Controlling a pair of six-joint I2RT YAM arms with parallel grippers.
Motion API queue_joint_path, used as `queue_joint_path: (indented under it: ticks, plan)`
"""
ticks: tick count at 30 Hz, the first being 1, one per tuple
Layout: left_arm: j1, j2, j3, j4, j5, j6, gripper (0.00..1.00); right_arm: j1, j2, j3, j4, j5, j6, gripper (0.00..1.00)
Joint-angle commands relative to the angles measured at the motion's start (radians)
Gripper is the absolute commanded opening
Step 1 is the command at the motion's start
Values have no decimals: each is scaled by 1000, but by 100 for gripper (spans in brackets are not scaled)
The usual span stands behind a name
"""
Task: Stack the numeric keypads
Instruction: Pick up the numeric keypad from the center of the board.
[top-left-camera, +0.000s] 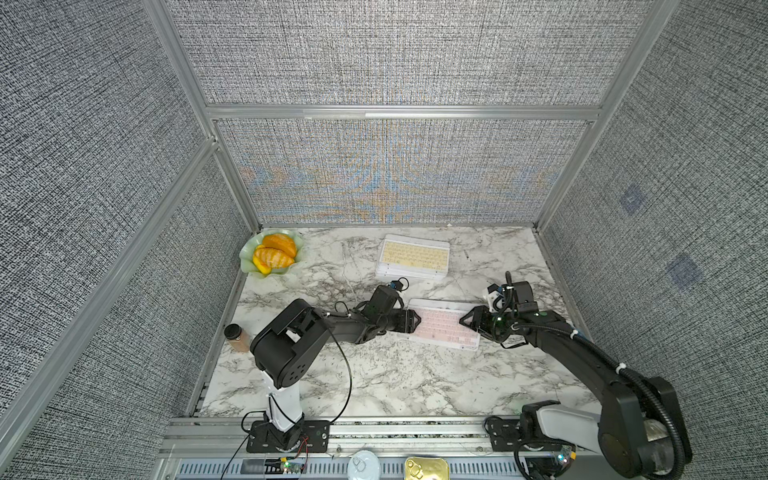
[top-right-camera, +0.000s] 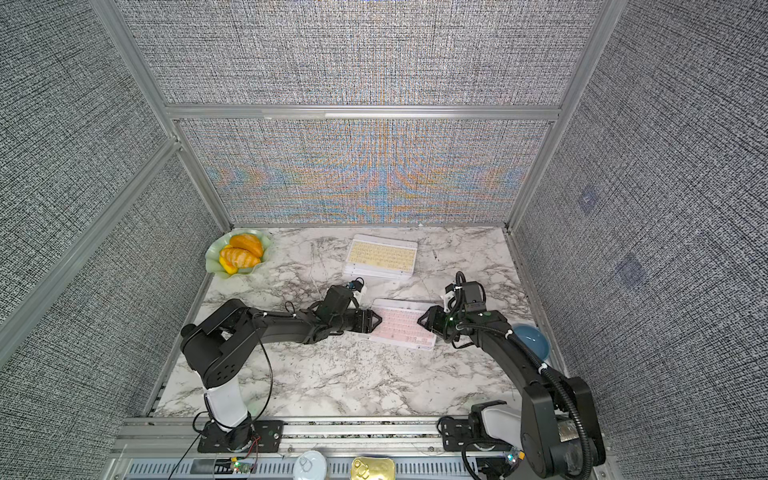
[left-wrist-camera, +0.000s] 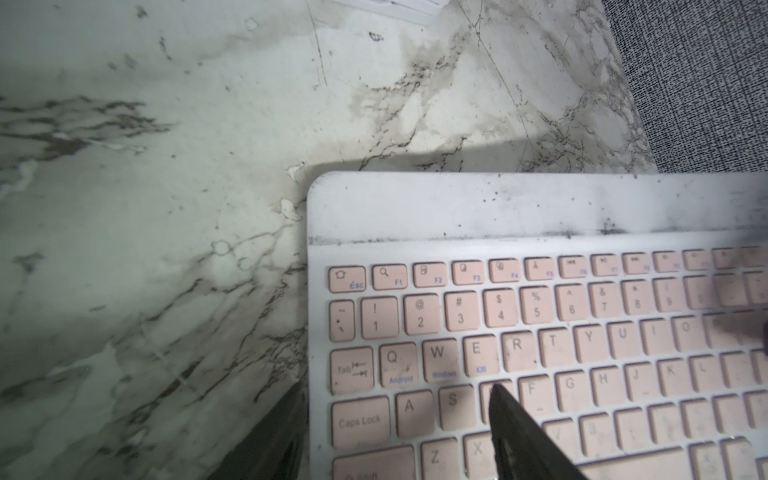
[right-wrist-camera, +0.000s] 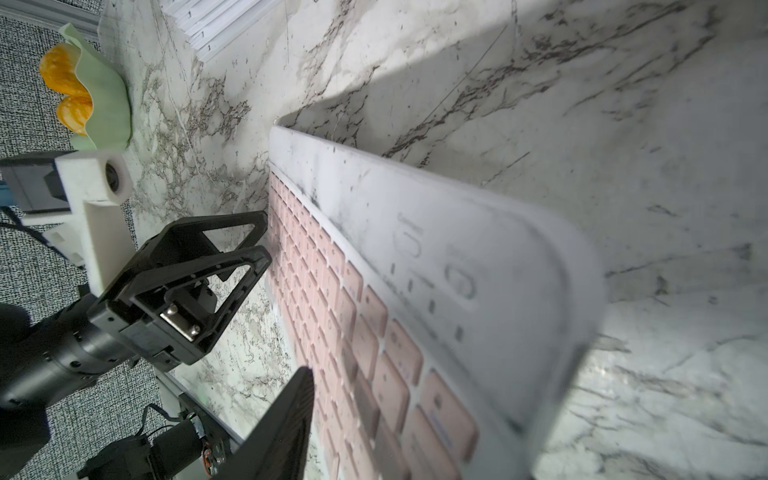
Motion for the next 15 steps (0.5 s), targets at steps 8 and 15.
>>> queue_joint_path:
  ticks: [8,15]
  plan:
    - [-3,22,-12,-266,29,-24,70,-36,-47,-30,57,-147,89,37]
    - [-5,20,-17,-258,25,-31,70,-41,-56,-32,65,-168,110,36]
